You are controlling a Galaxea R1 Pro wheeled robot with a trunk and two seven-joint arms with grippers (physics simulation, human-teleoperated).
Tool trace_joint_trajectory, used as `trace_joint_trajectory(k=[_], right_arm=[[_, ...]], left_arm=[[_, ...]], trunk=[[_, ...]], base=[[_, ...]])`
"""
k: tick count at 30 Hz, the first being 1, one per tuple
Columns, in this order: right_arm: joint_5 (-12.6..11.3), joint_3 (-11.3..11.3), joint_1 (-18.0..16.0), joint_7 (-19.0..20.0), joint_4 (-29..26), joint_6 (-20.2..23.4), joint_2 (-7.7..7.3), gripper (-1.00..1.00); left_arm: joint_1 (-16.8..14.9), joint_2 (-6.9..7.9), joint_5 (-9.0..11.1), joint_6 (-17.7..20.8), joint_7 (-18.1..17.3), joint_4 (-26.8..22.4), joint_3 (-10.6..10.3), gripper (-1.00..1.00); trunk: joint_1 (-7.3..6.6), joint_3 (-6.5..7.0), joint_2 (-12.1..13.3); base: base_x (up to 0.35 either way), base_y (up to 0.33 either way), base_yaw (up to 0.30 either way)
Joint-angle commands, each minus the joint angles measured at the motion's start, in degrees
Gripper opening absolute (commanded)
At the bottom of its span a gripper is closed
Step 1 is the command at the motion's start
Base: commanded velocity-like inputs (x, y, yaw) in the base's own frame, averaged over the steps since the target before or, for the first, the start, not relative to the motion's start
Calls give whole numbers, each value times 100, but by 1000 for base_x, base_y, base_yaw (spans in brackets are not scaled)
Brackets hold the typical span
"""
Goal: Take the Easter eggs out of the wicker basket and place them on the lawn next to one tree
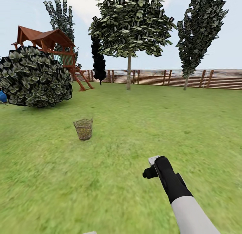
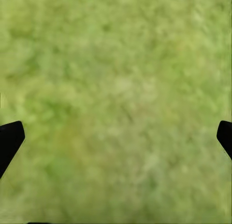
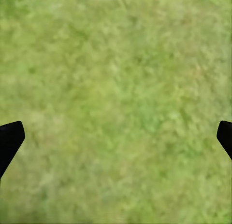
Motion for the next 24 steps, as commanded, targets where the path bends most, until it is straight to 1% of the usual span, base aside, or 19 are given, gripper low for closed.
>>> trace_joint_trajectory(k=[1, 6, 11, 16, 20, 22, 24], right_arm=[[60, 2, -4, 51, -1, 19, 1, 100], [60, 8, -4, 51, 13, 24, 1, 100], [60, 11, -4, 51, 16, 24, 15, 100], [60, 16, -4, 51, 84, 25, 18, 100], [60, 25, -4, 46, 174, 19, 19, 100], [60, 27, -4, 44, 194, 18, 19, 100], [60, 28, -4, 43, 206, 20, 19, 100]], left_arm=[[-1, 0, 57, 20, 9, -10, -6, 100], [-1, 6, 66, -23, 9, -10, -8, 100], [-1, 14, 167, -40, -44, -13, -14, 100], [-1, 62, 234, -43, -208, -21, -9, 100], [-1, 147, 258, -38, -427, -29, -5, 100], [-1, 170, 291, -37, -524, -32, 5, 100], [2, 181, 365, -41, -592, -41, 29, 100]], trunk=[[3, -7, -3], [3, -7, -3], [3, -7, -3], [3, -7, -3], [3, -7, -3], [3, -7, -3], [3, -7, -3]], base=[[343, 86, 0], [343, 88, 0], [343, 103, 0], [343, 117, 0], [342, 127, 0], [342, 138, 0], [342, 141, 0]])
